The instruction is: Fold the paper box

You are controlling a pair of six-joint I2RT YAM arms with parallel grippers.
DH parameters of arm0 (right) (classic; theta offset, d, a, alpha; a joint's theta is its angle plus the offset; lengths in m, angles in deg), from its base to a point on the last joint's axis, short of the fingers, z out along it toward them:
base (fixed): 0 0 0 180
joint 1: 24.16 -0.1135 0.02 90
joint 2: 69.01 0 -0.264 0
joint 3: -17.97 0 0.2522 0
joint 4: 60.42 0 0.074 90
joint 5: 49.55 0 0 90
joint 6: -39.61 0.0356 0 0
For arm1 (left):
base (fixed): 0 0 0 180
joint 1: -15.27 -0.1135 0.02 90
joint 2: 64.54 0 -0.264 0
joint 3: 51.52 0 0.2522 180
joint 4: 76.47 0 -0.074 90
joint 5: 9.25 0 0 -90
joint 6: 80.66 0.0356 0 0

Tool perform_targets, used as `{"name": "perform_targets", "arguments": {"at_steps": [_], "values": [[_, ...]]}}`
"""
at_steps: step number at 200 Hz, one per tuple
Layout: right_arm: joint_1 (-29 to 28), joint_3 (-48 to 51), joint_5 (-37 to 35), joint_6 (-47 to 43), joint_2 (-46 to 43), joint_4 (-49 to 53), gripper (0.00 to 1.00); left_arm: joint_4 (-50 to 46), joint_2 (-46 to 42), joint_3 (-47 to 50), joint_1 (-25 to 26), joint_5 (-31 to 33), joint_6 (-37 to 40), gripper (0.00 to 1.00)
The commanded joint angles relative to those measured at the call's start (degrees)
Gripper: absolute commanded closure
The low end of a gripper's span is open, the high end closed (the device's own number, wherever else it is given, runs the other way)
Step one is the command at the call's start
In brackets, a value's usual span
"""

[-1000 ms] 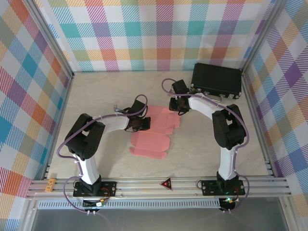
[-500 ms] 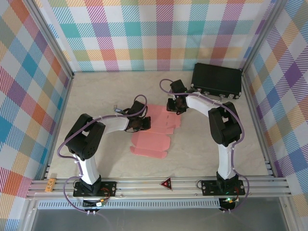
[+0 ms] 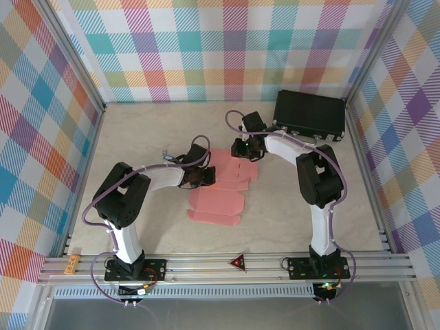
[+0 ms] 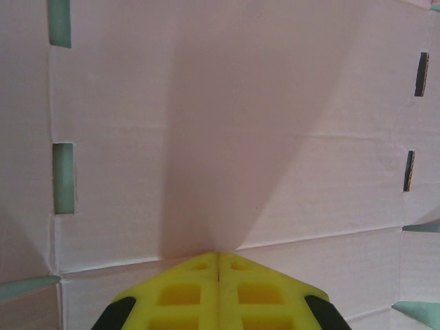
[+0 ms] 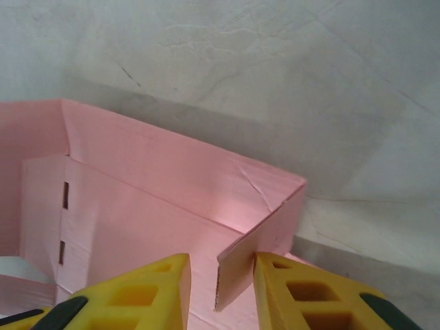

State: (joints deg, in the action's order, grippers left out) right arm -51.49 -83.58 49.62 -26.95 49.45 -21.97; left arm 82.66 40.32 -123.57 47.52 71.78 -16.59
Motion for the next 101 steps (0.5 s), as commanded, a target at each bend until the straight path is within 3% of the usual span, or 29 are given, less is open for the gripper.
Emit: {"name": "perform_targets", "arguments": {"at_steps": [1, 50, 101], "values": [[-0.1, -1.7, 3.4, -0.5, 2.0, -0.9, 0.68, -3.0, 2.8, 0.6, 0.6, 0.9, 0.6, 1.0], [-0.1, -3.2, 3.9, -0.7, 4.0, 0.0, 0.67, -3.1, 3.1, 0.5, 0.6, 0.6, 0.7, 1.0], [-0.1, -1.1, 2.3, -0.7, -1.0, 0.6, 0.67, -5.2, 1.7, -2.3, 0.6, 0.2, 1.9, 0.97]]}}
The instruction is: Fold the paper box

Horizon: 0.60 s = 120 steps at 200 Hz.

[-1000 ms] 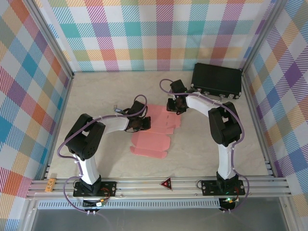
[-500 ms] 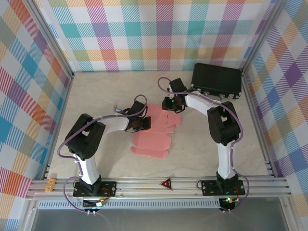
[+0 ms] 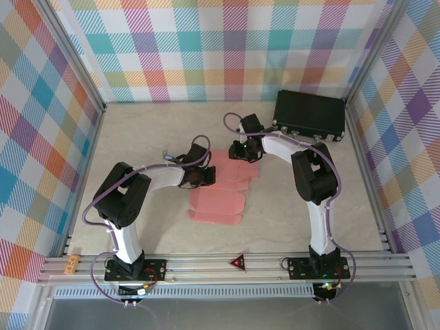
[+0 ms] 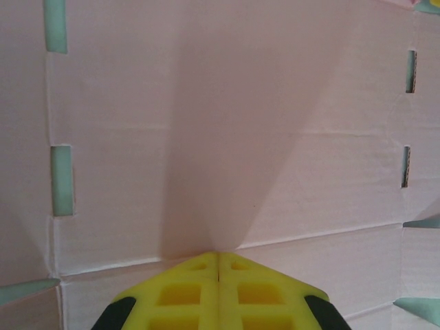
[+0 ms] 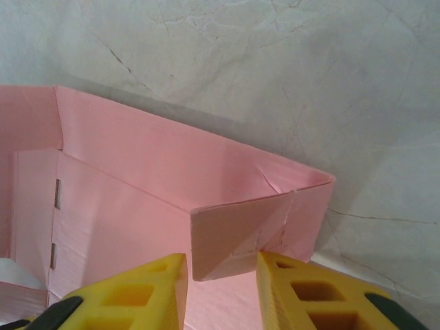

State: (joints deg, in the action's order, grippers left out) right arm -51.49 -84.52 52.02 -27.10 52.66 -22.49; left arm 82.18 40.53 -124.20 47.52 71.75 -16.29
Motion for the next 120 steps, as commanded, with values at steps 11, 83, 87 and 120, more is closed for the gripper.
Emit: {"name": "perform_targets", "arguments": {"at_steps": [11, 83, 87, 120], "values": [[-0.3, 1.2, 0.0, -0.7, -6.1, 1.0, 0.67, -5.1, 0.6, -2.6, 0.6, -0.3, 1.7, 0.92], [-4.2, 14.0, 0.1, -4.4, -15.4, -0.4, 0.67, -4.6, -9.5, -1.0, 0.6, 3.7, 0.7, 0.61], [-4.5, 14.6, 0.3, -4.2, -15.5, -0.8, 0.68, -4.5, -10.4, -0.3, 0.6, 4.8, 0.5, 0.59], [-6.3, 17.2, 1.8, -3.8, -14.5, -2.6, 0.72, -5.8, -15.7, 5.4, 0.0, 15.1, -2.2, 0.5]]}}
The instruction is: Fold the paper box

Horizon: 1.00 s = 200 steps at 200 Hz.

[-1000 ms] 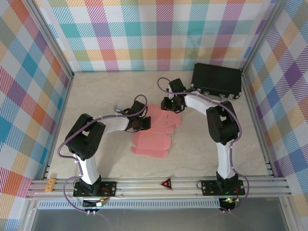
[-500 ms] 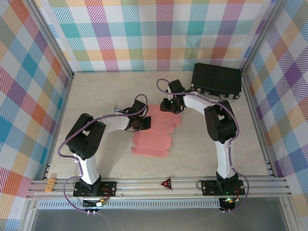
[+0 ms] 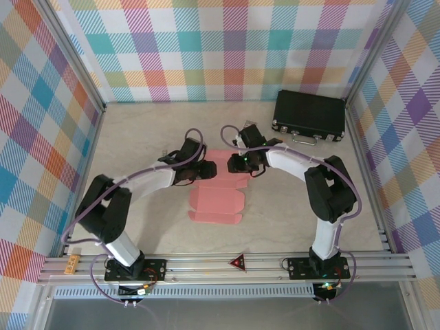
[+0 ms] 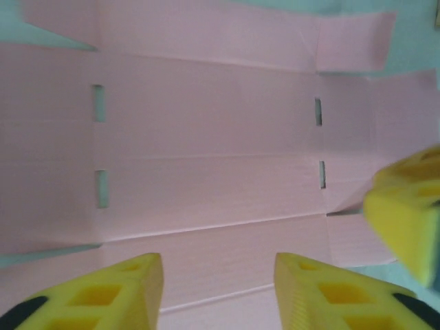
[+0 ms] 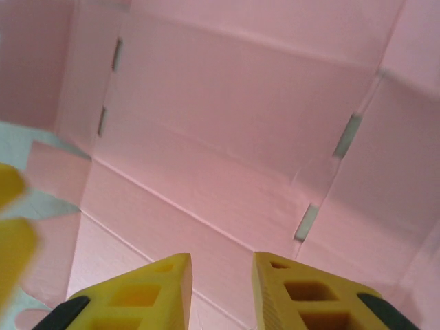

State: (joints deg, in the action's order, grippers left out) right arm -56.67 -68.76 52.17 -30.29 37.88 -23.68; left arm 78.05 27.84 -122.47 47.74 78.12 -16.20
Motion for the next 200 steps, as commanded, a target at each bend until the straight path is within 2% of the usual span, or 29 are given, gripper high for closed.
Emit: {"name": "perform_targets", "arguments": {"at_steps": [1, 13, 54, 162, 188, 200], "values": [[-1.2, 1.4, 1.7, -0.6, 0.3, -1.5, 0.72, -1.8, -3.1, 3.8, -0.2, 9.0, -2.5, 0.49], [-1.9, 1.8, 1.7, 0.0, 1.1, -2.0, 0.74, -2.3, -3.4, 5.3, -1.0, 10.3, -3.6, 0.47], [-3.1, 3.0, 1.5, 1.2, 3.9, -3.4, 0.77, -2.7, -0.9, 6.4, -2.4, 8.0, -4.0, 0.46], [-4.0, 2.8, 0.9, 2.1, 7.5, -3.2, 0.78, -5.8, 3.2, 4.9, -2.5, 15.2, -6.3, 0.39], [-4.1, 3.0, 1.0, 2.1, 7.5, -3.3, 0.78, -0.6, 3.3, 6.1, -2.5, 11.5, -4.2, 0.4], [-4.1, 3.0, 1.0, 2.0, 7.5, -3.4, 0.78, 0.8, 3.5, 6.1, -2.6, 9.4, -3.2, 0.44]]}}
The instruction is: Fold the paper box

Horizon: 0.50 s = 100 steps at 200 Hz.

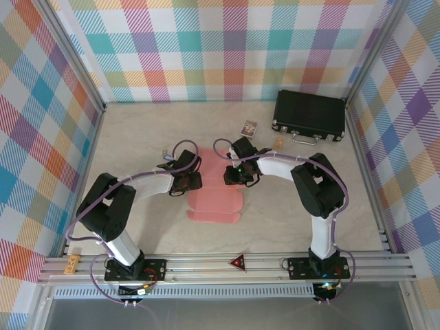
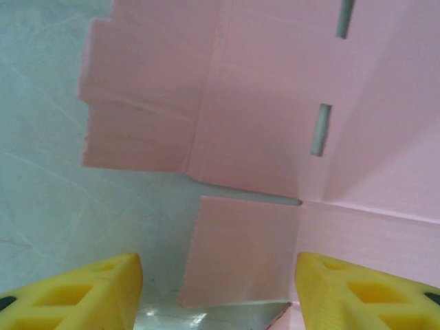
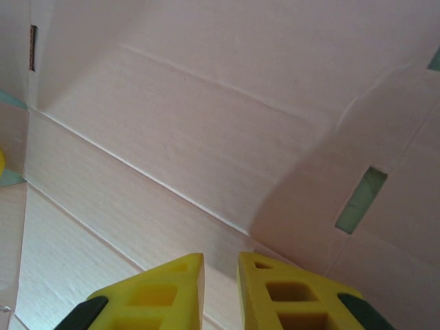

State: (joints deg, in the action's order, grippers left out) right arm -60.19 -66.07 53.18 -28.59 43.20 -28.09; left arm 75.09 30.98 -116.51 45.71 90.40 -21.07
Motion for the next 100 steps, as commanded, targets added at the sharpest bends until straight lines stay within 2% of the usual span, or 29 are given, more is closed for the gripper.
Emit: {"name": "perform_targets", "arguments": {"at_steps": [1, 48, 100], "values": [[-0.6, 0.3, 0.0, 0.4, 2.2, 1.0, 0.78, 3.9, 0.4, 0.1, -0.5, -3.1, 1.8, 0.44], [-0.8, 0.5, 0.2, 0.8, 2.3, 0.9, 0.79, 6.6, -0.5, 0.1, -0.5, -6.2, 3.8, 0.63], [-1.0, 0.3, 0.4, 0.9, 3.0, 0.8, 0.79, 7.8, -1.4, 0.3, 0.5, -7.5, 6.5, 0.72]]}}
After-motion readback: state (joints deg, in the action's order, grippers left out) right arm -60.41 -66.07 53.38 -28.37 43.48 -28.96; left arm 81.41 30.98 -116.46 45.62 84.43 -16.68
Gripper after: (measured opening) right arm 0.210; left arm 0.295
